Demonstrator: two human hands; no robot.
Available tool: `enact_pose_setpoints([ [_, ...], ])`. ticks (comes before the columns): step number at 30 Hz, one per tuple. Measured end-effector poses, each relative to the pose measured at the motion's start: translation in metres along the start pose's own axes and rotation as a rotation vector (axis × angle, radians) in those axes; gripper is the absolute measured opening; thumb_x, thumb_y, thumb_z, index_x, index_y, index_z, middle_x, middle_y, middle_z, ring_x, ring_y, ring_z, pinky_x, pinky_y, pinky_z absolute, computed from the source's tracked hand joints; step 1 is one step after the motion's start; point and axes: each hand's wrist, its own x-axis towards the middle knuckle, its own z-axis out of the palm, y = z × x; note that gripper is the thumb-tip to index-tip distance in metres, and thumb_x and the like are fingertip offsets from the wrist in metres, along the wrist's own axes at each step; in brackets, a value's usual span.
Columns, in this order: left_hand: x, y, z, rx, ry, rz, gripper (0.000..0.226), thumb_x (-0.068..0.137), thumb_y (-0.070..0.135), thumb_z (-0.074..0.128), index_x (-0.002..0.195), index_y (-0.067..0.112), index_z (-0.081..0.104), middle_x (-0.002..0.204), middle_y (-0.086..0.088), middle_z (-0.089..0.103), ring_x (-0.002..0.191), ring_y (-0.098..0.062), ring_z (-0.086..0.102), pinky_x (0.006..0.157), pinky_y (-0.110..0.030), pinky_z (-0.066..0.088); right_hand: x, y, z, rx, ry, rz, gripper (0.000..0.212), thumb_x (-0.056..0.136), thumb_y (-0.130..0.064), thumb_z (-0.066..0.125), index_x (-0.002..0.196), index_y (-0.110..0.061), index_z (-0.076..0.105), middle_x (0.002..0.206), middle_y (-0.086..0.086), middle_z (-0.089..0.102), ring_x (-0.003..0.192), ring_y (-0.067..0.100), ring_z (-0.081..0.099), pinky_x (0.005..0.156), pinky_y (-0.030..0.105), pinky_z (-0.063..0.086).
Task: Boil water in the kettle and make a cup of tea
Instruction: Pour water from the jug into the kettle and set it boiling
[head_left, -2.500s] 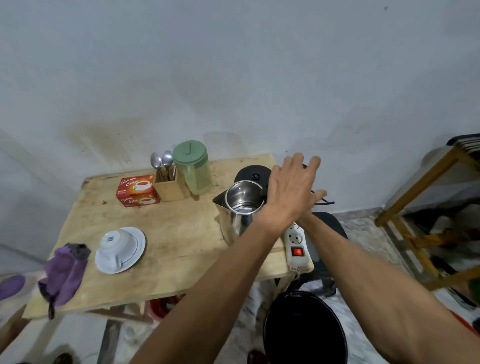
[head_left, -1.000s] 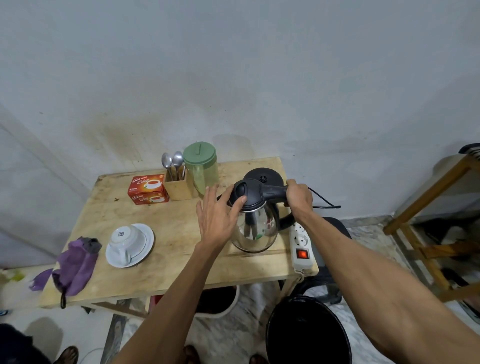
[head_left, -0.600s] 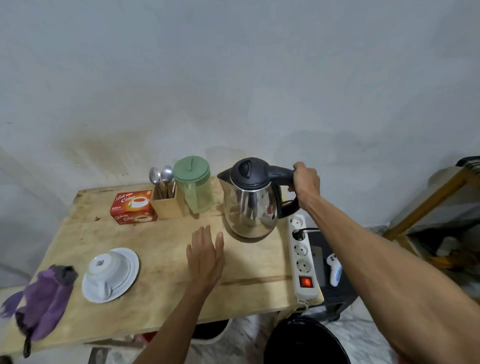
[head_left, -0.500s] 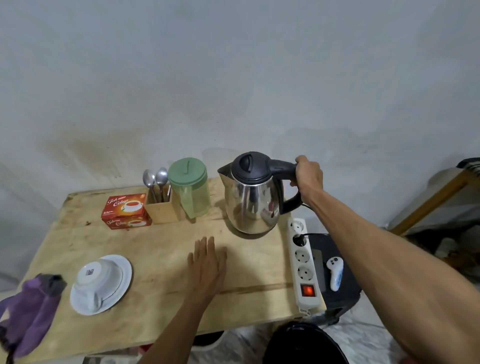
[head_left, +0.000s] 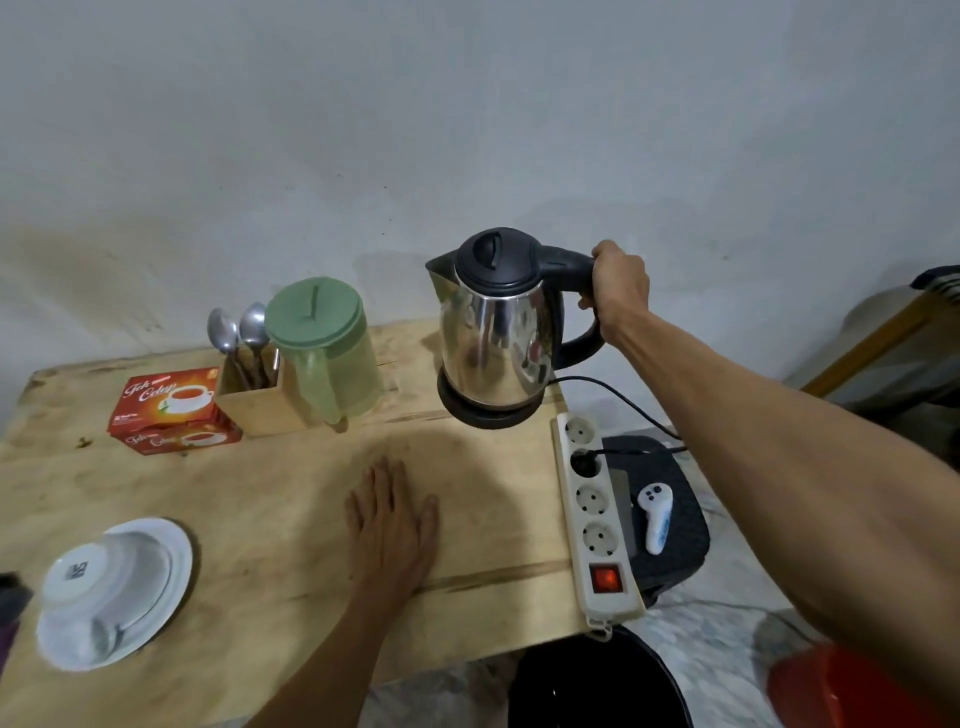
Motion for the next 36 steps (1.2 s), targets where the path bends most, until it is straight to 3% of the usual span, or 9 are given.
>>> enact_pose_setpoints([
  [16,0.001,-0.003,0.006,-0.019,0.010,-0.004,0.074,0.094,0.057,0.020,0.154,0.013,0.019,0.163,-0.010,0.022,0.151,-0.027,0.018,0.122,-0.053,0.016,0.010,0.017,0.012,-0.021,-0.062,-0.002,0.031,0.089,-0.030,0.042,0.091,-0.005,0.062,0.087,0.012,0.068,0.059,0.024,0.063,0.071,0.037,0.052],
  [21,0.000,-0.003,0.003,-0.012,0.006,-0.001,0.075,0.093,0.057,0.018,0.154,0.013,0.020,0.163,-0.010,0.023,0.151,-0.027,0.019,0.122,-0.052,0.017,0.005,0.019,0.004,0.019,-0.111,-0.002,0.033,0.083,-0.040,0.047,0.073,-0.010,0.058,0.071,0.010,0.062,0.061,0.023,0.052,0.065,0.036,0.041],
  [27,-0.002,0.003,-0.008,-0.030,0.002,-0.007,0.080,0.090,0.058,0.012,0.154,0.012,0.022,0.163,-0.010,0.022,0.152,-0.028,0.017,0.122,-0.052,0.015,-0.003,0.028,-0.007,0.094,-0.216,-0.013,0.040,0.080,-0.056,0.053,0.085,-0.018,0.065,0.090,0.004,0.063,0.086,0.021,0.055,0.082,0.037,0.042],
  [36,-0.004,0.007,-0.014,-0.030,-0.005,-0.012,0.083,0.086,0.058,0.009,0.154,0.012,0.022,0.163,-0.010,0.021,0.152,-0.027,0.017,0.122,-0.049,0.014,-0.004,0.035,-0.005,0.146,-0.224,-0.030,0.055,0.072,-0.066,0.057,0.089,-0.013,0.064,0.085,0.004,0.057,0.080,0.020,0.050,0.078,0.036,0.041],
])
